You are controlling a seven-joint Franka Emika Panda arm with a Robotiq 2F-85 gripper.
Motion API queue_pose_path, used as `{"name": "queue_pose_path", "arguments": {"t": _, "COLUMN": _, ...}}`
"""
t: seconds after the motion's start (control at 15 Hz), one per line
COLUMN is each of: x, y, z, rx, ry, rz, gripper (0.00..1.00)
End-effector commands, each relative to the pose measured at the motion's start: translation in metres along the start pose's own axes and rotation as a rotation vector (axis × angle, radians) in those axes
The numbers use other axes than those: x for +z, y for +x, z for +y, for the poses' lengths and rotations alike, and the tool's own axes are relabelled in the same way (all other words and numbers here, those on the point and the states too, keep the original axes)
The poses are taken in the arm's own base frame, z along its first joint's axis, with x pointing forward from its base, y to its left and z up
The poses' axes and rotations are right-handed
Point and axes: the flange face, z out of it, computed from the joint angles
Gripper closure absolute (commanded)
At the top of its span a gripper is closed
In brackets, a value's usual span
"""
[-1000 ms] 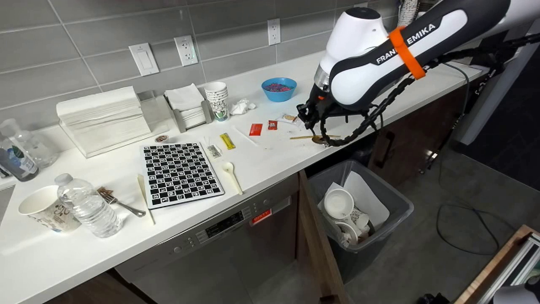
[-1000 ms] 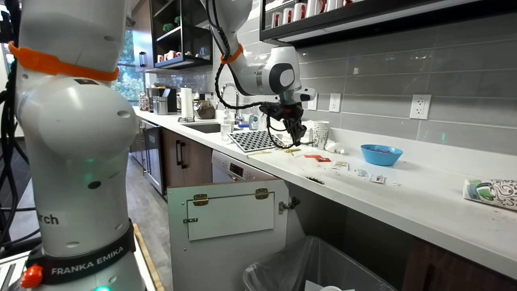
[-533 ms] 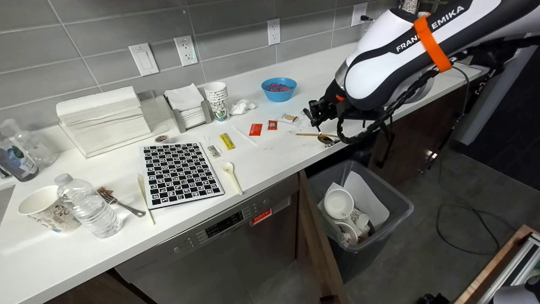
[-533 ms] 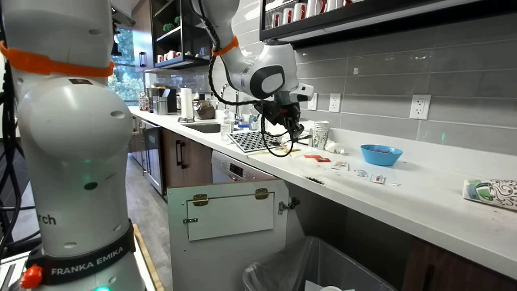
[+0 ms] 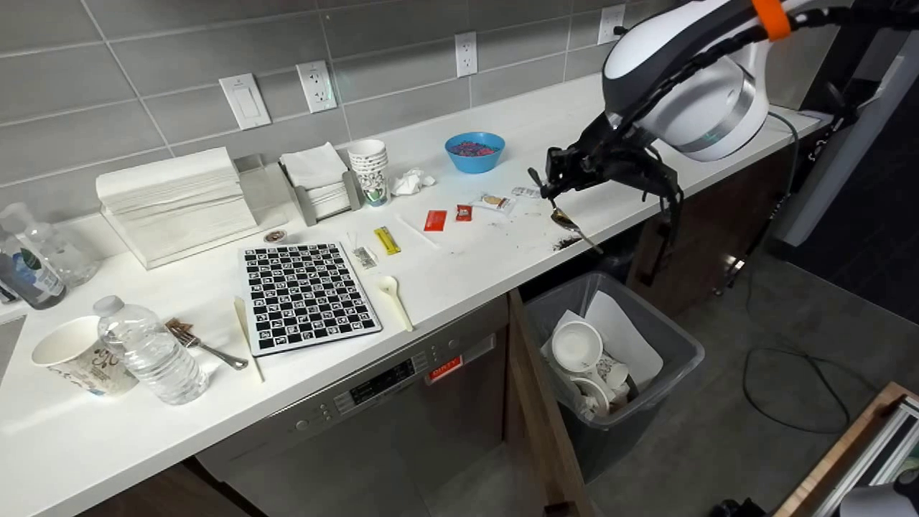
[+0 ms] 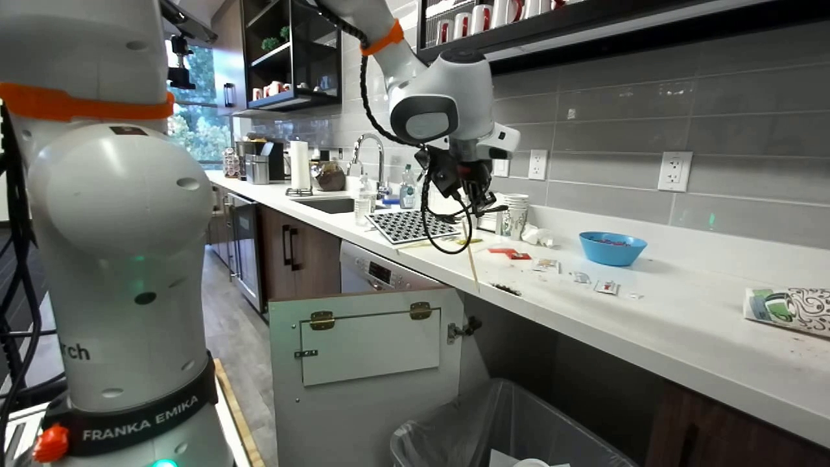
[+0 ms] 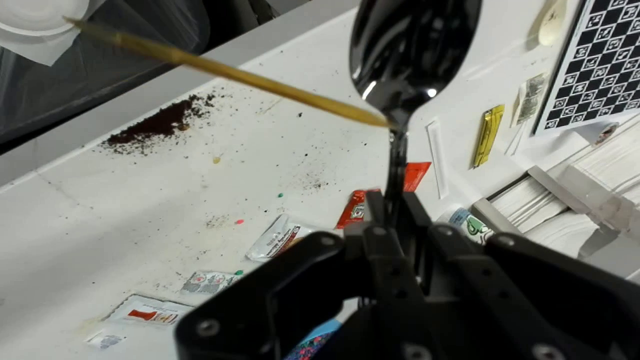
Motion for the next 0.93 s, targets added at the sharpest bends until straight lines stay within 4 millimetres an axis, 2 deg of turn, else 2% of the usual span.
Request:
{"name": "queue_pose_path", "arguments": {"t": 0.0, "x": -0.011, "y": 0.001, "z": 0.027, "rx": 0.029, "ry": 0.063, "rz": -0.033, "gripper": 0.97}}
{"name": "queue_pose_path", "arguments": {"t": 0.2, "x": -0.011, "y": 0.003, "z": 0.045, "rx": 0.040, "ry": 0.078, "rz": -0.058, "gripper": 0.97}}
{"name": "queue_pose_path", "arguments": {"t": 0.53, "x": -0.003, "y": 0.005, "z": 0.058, "rx": 0.082, "ry": 0.016, "rz": -0.060, "gripper": 0.97}}
{"name": "queue_pose_path", "arguments": {"t": 0.73, "x": 0.012, "y": 0.016, "z": 0.060, "rx": 0.127, "ry": -0.103, "rz": -0.018, "gripper": 0.97}}
{"name": "queue_pose_path", "arguments": {"t": 0.87, "x": 0.038, "y": 0.020, "z": 0.073, "rx": 0.128, "ry": -0.194, "rz": -0.021, "gripper": 0.97}}
